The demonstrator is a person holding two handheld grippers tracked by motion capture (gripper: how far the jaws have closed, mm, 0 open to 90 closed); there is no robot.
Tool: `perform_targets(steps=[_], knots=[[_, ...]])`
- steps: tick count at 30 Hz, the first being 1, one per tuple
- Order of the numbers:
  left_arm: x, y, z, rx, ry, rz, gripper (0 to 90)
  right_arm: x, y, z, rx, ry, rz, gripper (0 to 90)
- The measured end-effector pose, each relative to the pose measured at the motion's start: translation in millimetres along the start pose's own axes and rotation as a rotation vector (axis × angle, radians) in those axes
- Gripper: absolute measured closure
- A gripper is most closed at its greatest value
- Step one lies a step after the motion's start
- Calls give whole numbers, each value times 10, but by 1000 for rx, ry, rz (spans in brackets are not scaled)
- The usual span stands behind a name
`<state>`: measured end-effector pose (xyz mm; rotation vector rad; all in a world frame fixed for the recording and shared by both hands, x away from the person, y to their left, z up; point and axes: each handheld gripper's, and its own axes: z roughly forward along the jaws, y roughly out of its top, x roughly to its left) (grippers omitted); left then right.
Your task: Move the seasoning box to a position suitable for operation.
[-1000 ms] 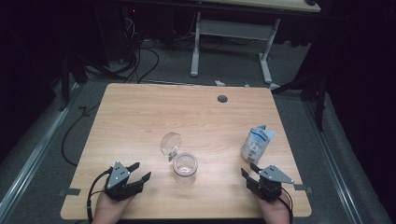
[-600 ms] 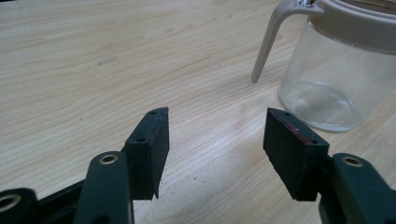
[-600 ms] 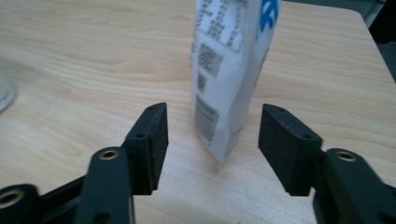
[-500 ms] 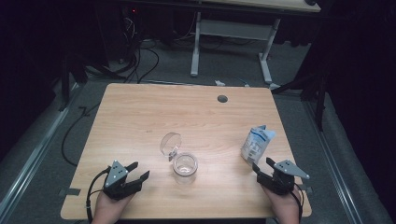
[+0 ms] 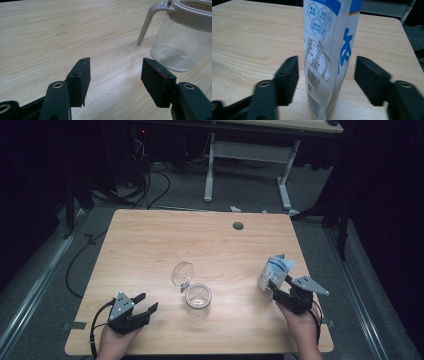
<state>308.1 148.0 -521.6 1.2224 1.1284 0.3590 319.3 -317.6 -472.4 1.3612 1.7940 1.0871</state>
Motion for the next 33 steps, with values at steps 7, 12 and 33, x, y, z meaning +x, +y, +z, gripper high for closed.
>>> perform_targets(steps=[7, 12, 33], knots=[[11, -17, 20, 4, 9, -6, 408, -15, 14, 17, -13, -19, -37, 568], [16, -21, 23, 5, 14, -5, 407, -18, 0, 30, -27, -3, -50, 602], [-78, -54, -3, -13, 6, -12, 407, 15, 32, 16, -18, 40, -69, 816]])
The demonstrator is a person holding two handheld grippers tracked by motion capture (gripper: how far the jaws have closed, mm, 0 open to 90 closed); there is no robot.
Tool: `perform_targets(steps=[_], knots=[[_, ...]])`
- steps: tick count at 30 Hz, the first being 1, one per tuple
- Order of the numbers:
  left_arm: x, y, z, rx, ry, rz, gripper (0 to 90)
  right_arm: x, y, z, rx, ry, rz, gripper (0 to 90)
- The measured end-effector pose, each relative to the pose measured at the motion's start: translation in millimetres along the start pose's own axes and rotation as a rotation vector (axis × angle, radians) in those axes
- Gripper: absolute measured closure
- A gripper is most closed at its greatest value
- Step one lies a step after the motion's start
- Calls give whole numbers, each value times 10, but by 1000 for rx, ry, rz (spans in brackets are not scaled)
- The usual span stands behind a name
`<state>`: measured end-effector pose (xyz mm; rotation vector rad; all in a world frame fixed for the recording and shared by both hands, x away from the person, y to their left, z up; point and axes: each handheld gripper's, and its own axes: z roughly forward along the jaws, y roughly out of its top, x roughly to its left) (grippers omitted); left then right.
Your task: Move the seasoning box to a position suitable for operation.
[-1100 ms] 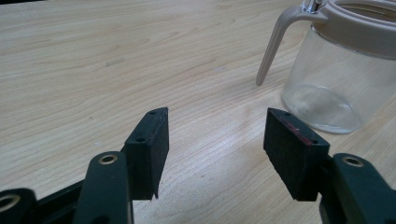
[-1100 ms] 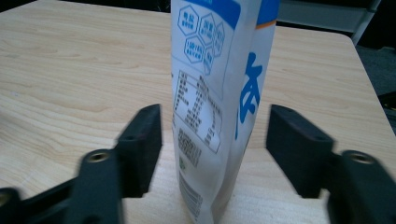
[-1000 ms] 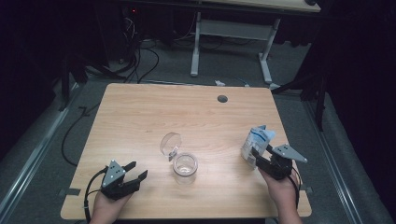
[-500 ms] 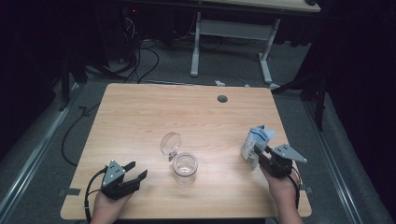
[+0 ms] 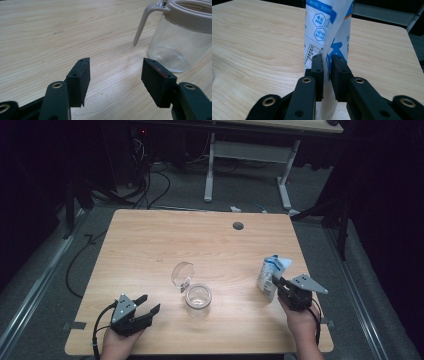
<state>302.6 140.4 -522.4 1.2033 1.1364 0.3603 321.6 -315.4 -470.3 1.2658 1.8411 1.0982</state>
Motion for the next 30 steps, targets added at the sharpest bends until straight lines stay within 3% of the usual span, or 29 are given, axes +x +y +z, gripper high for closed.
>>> perform_targets(steps=[5, 11, 21, 30], knots=[[13, 5, -5, 8, -5, -8, 407, 33, 11, 3, 6, -5, -24, 835], [15, 3, 0, 18, -28, -17, 406, 11, 25, 0, 14, 2, -9, 852], [-26, 16, -33, 17, -51, -18, 405, 28, 71, -13, 43, 1, -46, 867], [-45, -10, -12, 24, -60, -5, 405, -12, 137, -55, 57, 36, -14, 879]])
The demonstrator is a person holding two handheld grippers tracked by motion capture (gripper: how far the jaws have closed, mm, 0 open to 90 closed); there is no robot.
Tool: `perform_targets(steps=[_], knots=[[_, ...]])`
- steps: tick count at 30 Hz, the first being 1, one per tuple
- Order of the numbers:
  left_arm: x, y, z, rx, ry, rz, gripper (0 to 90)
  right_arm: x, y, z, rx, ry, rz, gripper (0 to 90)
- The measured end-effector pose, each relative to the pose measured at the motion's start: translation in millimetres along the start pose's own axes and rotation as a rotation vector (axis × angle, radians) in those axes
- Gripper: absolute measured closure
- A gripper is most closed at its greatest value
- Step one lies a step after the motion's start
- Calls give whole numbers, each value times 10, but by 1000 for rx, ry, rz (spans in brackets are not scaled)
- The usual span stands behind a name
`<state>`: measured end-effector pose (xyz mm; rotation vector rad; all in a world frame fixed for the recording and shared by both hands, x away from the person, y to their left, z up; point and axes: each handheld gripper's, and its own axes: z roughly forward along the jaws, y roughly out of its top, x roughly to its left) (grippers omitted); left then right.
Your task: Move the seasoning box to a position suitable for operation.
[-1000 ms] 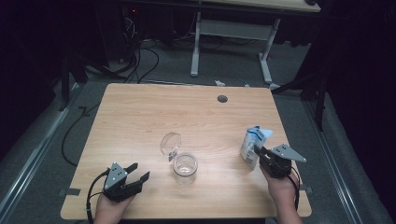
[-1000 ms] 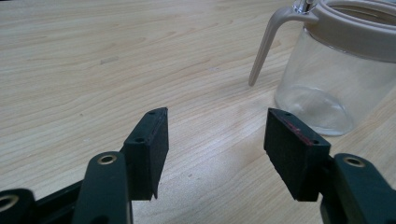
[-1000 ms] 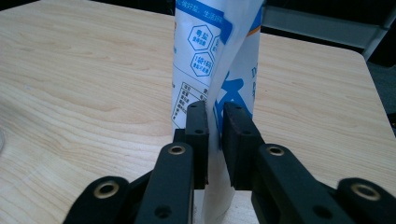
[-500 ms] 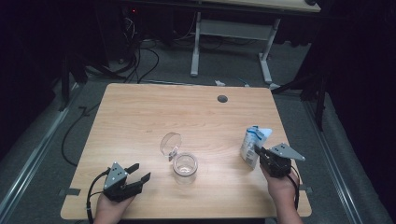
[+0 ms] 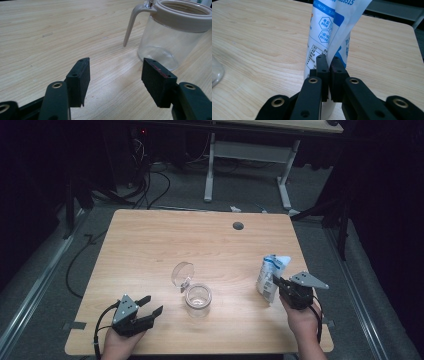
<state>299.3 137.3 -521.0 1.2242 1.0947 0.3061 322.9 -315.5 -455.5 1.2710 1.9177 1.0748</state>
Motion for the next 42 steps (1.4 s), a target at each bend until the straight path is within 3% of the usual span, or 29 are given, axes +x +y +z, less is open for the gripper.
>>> perform_targets(steps=[5, 10, 18, 27, 31, 37, 42], knots=[[3, 15, -14, -8, -4, 0, 405, 38, 63, -60, -3, 18, -6, 887], [8, 19, -18, -7, -8, -1, 405, 105, 143, -99, 36, 33, -46, 891], [-1, 21, -29, -4, -13, 7, 405, 97, 112, -85, 60, 53, -31, 887], [-16, 6, -27, 0, -20, 21, 405, 136, 5, -133, 23, 52, -12, 885], [-22, 8, -32, 0, -23, 25, 405, 145, 19, -153, 56, 62, -13, 888], [-29, 4, -35, 4, -28, 24, 405, 192, 148, -151, 133, 75, -83, 893], [-35, -5, -33, 5, -34, 32, 405, 205, 272, -144, 185, 94, -98, 894]])
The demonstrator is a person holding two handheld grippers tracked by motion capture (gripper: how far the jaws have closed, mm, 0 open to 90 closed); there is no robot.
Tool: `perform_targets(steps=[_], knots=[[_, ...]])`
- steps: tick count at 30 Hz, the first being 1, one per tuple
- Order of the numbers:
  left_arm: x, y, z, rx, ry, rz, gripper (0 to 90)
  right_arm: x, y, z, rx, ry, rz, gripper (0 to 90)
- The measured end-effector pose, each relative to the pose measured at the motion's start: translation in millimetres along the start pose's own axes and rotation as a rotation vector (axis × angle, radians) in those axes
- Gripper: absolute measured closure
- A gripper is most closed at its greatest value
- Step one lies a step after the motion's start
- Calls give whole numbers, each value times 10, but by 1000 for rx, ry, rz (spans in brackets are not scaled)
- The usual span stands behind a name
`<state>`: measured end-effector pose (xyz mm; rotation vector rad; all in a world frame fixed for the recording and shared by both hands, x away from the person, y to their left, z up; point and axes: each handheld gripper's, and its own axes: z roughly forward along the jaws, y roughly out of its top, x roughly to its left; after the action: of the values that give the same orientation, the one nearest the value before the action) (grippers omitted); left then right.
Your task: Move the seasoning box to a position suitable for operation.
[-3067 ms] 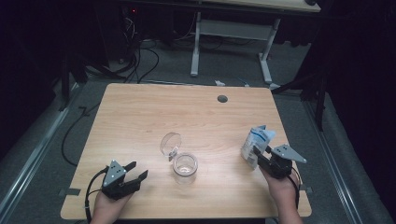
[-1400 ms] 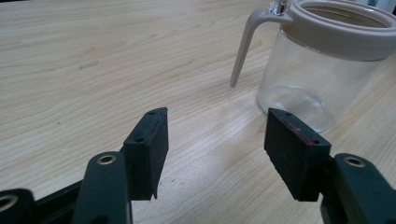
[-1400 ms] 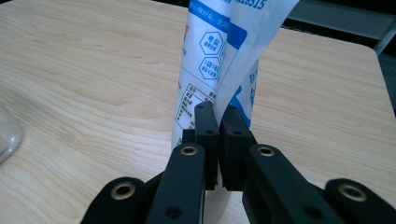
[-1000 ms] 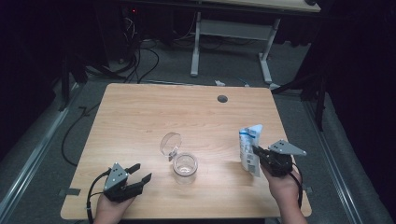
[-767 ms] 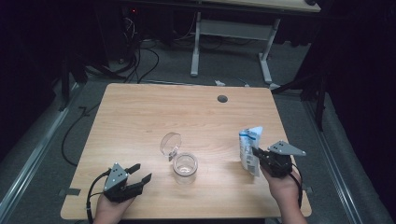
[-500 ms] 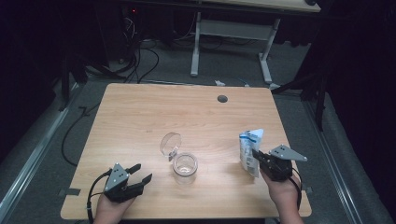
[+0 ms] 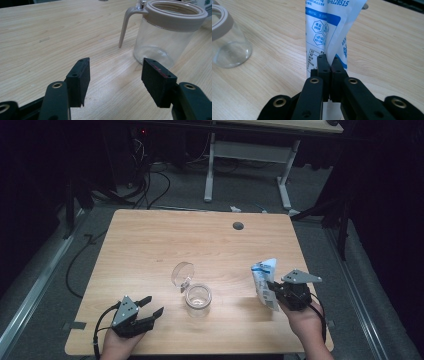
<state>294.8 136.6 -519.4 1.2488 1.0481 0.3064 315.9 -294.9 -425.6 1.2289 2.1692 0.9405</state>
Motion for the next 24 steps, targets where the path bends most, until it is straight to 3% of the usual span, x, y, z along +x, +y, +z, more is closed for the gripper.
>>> perform_targets(steps=[9, 19, 24], knots=[[24, 28, -16, -7, -8, -9, 405, -42, 91, -21, 49, 28, 37, 894], [1, 25, -26, -9, -13, -3, 404, 12, 177, -27, 112, 79, 21, 894], [-2, 25, -27, -13, -13, -8, 404, 16, 227, -43, 169, 98, 12, 894]])
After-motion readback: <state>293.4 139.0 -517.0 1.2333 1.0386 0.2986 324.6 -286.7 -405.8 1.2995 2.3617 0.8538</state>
